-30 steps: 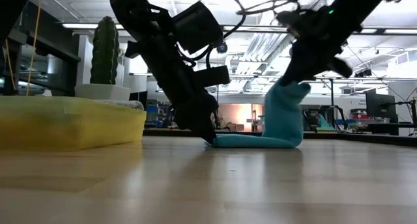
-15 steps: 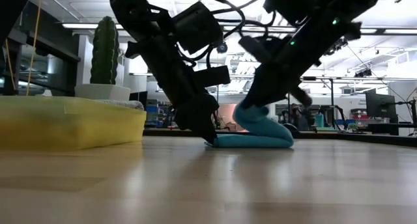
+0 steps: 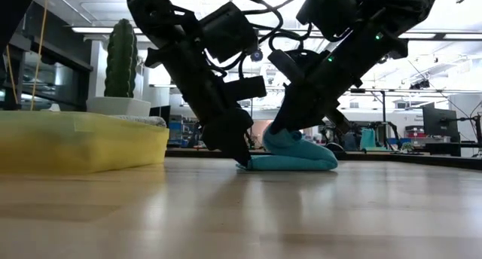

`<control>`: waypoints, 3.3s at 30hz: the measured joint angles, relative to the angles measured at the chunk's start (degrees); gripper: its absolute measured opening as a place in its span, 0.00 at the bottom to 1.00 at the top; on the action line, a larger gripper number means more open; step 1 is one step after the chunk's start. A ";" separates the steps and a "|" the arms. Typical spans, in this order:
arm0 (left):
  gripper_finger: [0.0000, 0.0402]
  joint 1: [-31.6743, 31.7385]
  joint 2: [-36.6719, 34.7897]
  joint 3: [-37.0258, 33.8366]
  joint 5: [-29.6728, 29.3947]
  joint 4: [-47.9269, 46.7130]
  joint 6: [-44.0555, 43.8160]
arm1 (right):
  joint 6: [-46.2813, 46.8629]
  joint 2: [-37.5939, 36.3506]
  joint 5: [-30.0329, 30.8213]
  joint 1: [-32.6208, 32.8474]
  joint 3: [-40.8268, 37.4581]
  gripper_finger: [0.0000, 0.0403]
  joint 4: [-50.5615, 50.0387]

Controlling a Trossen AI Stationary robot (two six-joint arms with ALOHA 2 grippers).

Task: Fold microfiber towels
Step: Fold the blue microfiber towel, then put the folded blue microfiber towel into the yellow bin

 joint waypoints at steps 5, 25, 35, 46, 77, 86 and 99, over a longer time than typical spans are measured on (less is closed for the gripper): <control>0.00 0.00 0.00 0.00 -0.01 0.00 0.00 | -0.65 0.00 0.24 -0.01 0.00 0.25 0.00; 0.00 -2.14 -5.12 -0.13 -0.90 -4.53 1.46 | -22.26 -15.03 4.31 2.15 -0.03 0.61 -8.33; 0.00 -7.05 -15.05 -0.05 -1.86 -9.43 1.91 | -28.69 -11.92 5.91 1.82 -0.57 0.60 -9.47; 0.00 -10.20 -25.60 -1.47 -19.87 -11.91 0.36 | -28.03 0.28 7.39 -2.27 -0.48 0.51 0.87; 0.00 -12.99 -28.79 -1.49 -24.09 -17.97 -2.22 | -33.79 -4.70 8.57 3.02 -0.08 0.48 -2.86; 0.00 -18.77 -33.10 -1.53 -21.69 -18.06 -1.73 | -56.03 -5.11 -3.96 3.05 -0.10 0.48 -7.90; 0.00 -23.99 -48.74 -1.98 -8.74 -14.47 2.36 | -62.79 0.22 -2.93 2.48 1.27 0.48 -11.03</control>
